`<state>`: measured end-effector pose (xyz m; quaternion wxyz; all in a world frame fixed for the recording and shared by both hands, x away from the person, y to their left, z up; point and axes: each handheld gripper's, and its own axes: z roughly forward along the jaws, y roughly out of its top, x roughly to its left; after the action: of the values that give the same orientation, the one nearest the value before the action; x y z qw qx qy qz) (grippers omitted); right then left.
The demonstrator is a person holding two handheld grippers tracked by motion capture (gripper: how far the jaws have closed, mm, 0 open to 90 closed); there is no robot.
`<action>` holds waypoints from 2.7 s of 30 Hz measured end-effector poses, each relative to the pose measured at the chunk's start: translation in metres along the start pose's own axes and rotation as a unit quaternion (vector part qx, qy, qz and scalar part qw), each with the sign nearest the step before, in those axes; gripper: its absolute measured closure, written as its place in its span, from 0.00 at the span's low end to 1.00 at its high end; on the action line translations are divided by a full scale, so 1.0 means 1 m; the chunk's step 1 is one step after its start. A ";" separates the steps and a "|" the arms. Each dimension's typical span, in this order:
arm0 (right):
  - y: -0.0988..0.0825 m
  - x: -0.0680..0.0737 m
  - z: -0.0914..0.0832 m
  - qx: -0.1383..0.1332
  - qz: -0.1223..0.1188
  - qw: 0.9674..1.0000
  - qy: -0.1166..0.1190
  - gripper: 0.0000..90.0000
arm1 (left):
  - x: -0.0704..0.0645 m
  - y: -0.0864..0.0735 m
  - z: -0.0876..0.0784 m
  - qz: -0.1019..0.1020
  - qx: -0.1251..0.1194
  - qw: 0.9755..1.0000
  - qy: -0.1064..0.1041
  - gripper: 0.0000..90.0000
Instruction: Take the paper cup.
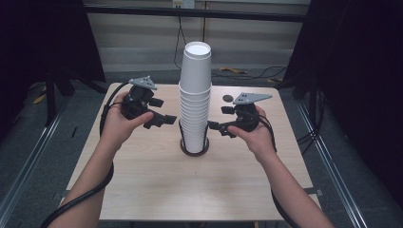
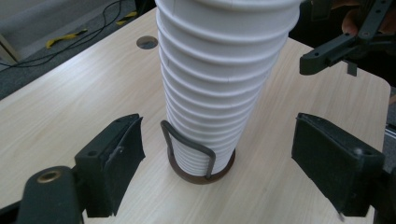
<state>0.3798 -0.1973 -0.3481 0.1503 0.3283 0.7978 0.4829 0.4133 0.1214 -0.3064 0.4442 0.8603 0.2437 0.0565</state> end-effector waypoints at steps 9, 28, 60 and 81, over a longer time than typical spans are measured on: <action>0.019 0.006 -0.004 -0.019 -0.009 1.000 0.012 0.20 | 0.001 0.016 -0.010 -0.003 -0.007 1.000 -0.002 0.18; 0.048 0.009 -0.006 -0.045 -0.020 0.999 0.006 0.17 | -0.001 0.053 -0.015 0.004 -0.037 0.999 -0.017 0.17; 0.067 0.012 0.014 -0.066 -0.003 0.998 0.010 0.14 | -0.005 0.087 0.017 0.020 -0.053 0.998 -0.017 0.11; 0.066 0.013 0.015 -0.073 -0.008 0.997 0.005 0.13 | -0.005 0.088 0.038 0.004 -0.064 0.998 -0.018 0.07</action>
<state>0.4035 -0.1575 -0.2969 0.1734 0.3078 0.7639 0.5400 0.4531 0.0480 -0.2594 0.5026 0.8319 0.2277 0.0585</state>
